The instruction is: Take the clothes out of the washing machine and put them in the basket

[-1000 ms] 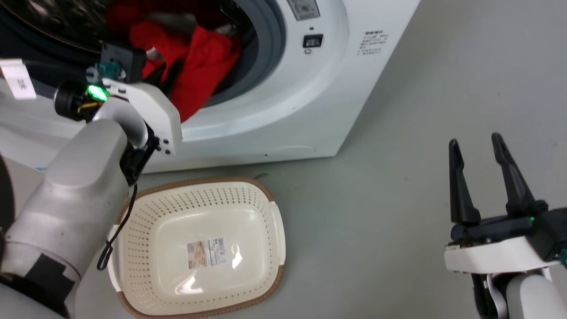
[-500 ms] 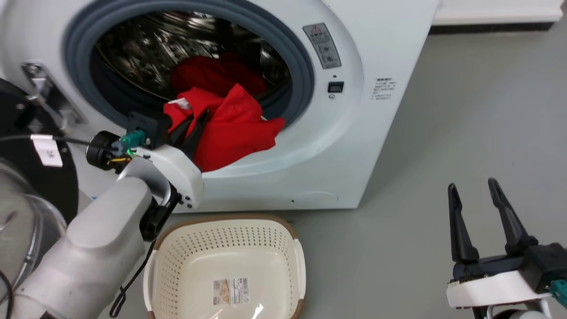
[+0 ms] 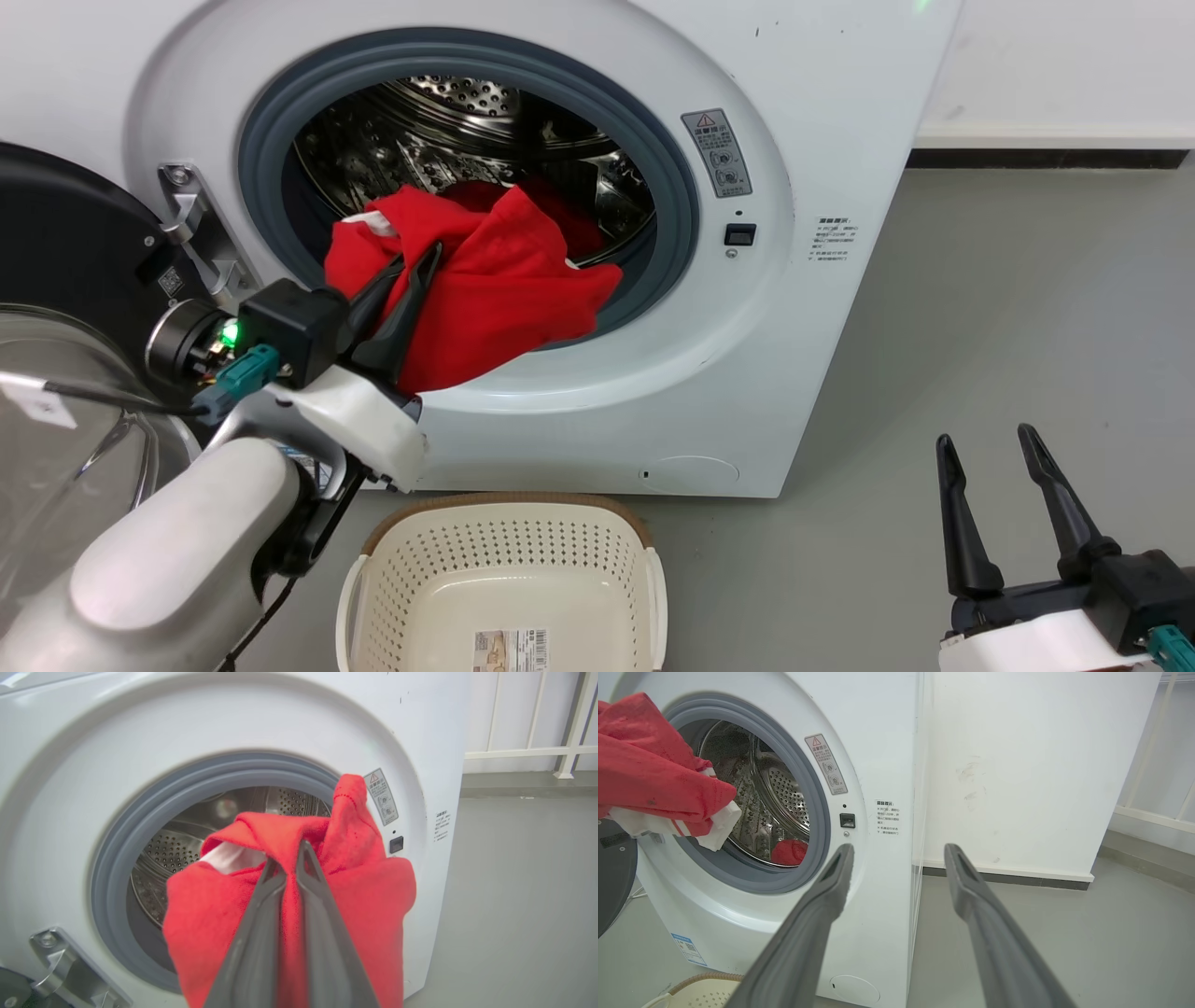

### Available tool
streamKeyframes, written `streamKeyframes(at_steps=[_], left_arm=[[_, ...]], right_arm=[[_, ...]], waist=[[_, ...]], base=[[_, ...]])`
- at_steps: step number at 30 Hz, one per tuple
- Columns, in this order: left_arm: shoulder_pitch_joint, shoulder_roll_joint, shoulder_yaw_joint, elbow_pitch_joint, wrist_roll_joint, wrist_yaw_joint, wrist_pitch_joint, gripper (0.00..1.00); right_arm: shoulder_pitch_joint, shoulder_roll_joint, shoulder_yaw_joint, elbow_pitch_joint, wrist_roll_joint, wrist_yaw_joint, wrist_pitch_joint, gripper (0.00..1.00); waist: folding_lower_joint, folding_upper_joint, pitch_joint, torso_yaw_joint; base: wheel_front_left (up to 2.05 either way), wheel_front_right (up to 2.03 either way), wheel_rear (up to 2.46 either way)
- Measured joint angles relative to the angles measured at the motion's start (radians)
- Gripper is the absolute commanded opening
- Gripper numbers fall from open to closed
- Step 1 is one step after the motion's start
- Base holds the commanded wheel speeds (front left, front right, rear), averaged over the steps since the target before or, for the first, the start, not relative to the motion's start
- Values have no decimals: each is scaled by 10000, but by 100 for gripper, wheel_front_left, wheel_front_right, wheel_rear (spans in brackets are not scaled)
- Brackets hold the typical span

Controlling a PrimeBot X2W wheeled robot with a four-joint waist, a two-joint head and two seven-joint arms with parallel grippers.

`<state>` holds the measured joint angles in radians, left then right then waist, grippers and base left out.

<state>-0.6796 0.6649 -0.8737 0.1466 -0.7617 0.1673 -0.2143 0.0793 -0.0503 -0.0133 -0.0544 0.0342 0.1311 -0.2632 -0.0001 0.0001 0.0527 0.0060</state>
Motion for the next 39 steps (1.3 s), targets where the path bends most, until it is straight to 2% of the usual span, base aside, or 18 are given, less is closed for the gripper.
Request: streamKeyframes(at_steps=[7,12,19,28,34,39], left_arm=[[403,821,201,-1952,236,871,173,0],[521,1191,339,-2884,307,1271,311,0],[902,1360,311,-3430,368,1593,301,0],[1370,1060,-313,-3208,372,1379,311,0],[1595,554,-1007,-2303,416,899,410,0],[1634,-35,-1392,-1032,334,355,337,0]], right_arm=[[180,0,-36,56,27,0,0,100],[216,0,-44,75,46,0,0,100],[132,2,-40,73,77,0,0,100],[-198,0,-88,13,84,-2,0,100],[-622,0,-84,-69,71,0,0,100],[-1163,0,-59,-174,48,0,0,100]], waist=[[0,0,-168,137],[0,0,-164,205],[1,0,72,164],[1,0,653,66],[2,0,1281,-28],[2,0,2012,-157]], base=[[0,0,0],[0,0,0],[0,0,0],[0,0,0],[0,0,0],[0,0,0]])
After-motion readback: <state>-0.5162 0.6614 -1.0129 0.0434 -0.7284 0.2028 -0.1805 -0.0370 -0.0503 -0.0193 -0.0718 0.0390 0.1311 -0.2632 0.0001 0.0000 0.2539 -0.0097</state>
